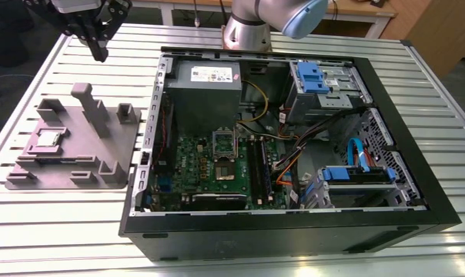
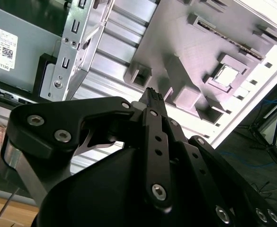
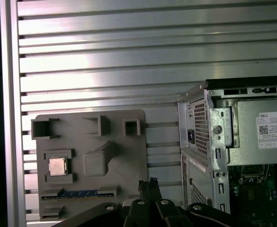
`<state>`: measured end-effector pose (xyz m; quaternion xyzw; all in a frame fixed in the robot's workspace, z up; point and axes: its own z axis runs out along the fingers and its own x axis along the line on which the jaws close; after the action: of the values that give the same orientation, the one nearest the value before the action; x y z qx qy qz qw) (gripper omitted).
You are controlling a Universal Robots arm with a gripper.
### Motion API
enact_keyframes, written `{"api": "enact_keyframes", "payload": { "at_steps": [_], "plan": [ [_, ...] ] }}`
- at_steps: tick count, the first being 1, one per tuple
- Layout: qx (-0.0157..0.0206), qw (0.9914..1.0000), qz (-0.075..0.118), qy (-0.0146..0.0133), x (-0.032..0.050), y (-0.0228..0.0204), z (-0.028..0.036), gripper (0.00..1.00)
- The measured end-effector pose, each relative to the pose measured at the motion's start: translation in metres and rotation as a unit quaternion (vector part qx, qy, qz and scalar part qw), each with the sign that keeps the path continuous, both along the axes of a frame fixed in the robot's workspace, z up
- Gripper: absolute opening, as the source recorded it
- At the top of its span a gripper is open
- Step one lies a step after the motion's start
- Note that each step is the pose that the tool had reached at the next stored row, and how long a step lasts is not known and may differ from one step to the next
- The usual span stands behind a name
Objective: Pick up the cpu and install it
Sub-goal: 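Reach for the cpu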
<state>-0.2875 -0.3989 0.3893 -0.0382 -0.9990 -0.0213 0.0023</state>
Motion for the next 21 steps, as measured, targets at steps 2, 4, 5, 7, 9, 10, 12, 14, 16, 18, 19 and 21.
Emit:
{"api": "enact_keyframes", "payload": {
  "at_steps": [2, 4, 5, 7, 9, 10, 12, 14, 16, 18, 19, 21],
  "plan": [
    [0.0, 1.0, 0.0, 0.0, -0.0003, 0.0, 0.0, 0.1],
    [0.0, 1.0, 0.0, 0.0, -0.0009, 0.0, 0.0, 0.1],
    [0.0, 1.0, 0.0, 0.0, -0.0011, 0.0, 0.0, 0.1],
    [0.0, 1.0, 0.0, 0.0, -0.0015, 0.0, 0.0, 0.1],
    [0.0, 1.0, 0.0, 0.0, -0.002, 0.0, 0.0, 0.1],
    [0.0, 1.0, 0.0, 0.0, -0.002, 0.0, 0.0, 0.1],
    [0.0, 1.0, 0.0, 0.0, -0.0022, 0.0, 0.0, 0.1],
    [0.0, 1.0, 0.0, 0.0, -0.0027, 0.0, 0.0, 0.1],
    [0.0, 1.0, 0.0, 0.0, -0.0047, 0.0, 0.0, 0.1],
    [0.0, 1.0, 0.0, 0.0, -0.0047, 0.0, 0.0, 0.1],
    [0.0, 1.0, 0.0, 0.0, -0.0047, 0.0, 0.0, 0.1],
    [0.0, 1.0, 0.0, 0.0, -0.0047, 0.0, 0.0, 0.1]
  ]
}}
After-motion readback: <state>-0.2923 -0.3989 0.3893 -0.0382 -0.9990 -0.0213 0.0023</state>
